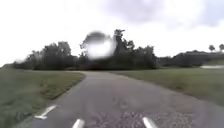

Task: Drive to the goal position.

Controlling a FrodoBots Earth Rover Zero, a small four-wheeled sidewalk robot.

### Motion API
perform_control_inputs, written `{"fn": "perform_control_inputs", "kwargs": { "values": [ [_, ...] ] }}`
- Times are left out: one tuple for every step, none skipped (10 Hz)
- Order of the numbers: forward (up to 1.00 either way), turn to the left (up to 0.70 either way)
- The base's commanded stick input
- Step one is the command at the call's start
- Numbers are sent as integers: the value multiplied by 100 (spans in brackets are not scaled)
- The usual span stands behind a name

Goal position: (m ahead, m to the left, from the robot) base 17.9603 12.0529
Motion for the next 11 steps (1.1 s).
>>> {"fn": "perform_control_inputs", "kwargs": {
  "values": [
    [70,0],
    [70,0],
    [70,0],
    [70,0],
    [70,0],
    [70,0],
    [70,0],
    [70,0],
    [70,0],
    [70,0],
    [70,0]
  ]
}}
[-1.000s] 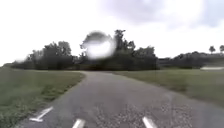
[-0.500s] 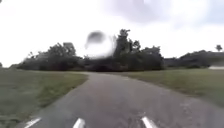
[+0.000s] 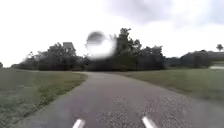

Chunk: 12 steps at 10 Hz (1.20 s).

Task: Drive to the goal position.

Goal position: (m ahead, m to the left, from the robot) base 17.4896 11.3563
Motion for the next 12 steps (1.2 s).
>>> {"fn": "perform_control_inputs", "kwargs": {
  "values": [
    [70,0],
    [70,0],
    [70,0],
    [70,0],
    [70,0],
    [70,0],
    [70,0],
    [70,0],
    [70,0],
    [70,0],
    [70,0],
    [70,0]
  ]
}}
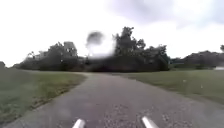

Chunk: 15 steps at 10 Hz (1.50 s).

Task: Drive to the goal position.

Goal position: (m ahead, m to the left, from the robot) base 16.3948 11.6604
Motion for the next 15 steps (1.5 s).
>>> {"fn": "perform_control_inputs", "kwargs": {
  "values": [
    [70,0],
    [70,0],
    [70,0],
    [70,0],
    [70,0],
    [70,0],
    [70,0],
    [70,0],
    [70,0],
    [70,0],
    [70,0],
    [70,0],
    [70,0],
    [70,0],
    [70,0]
  ]
}}
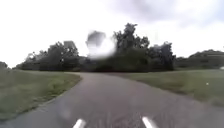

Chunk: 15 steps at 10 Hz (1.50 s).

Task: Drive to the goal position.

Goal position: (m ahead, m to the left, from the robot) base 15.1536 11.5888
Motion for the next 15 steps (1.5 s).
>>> {"fn": "perform_control_inputs", "kwargs": {
  "values": [
    [70,0],
    [70,0],
    [70,0],
    [70,0],
    [70,0],
    [70,0],
    [70,0],
    [70,0],
    [70,0],
    [70,0],
    [70,0],
    [70,0],
    [70,0],
    [70,0],
    [70,0]
  ]
}}
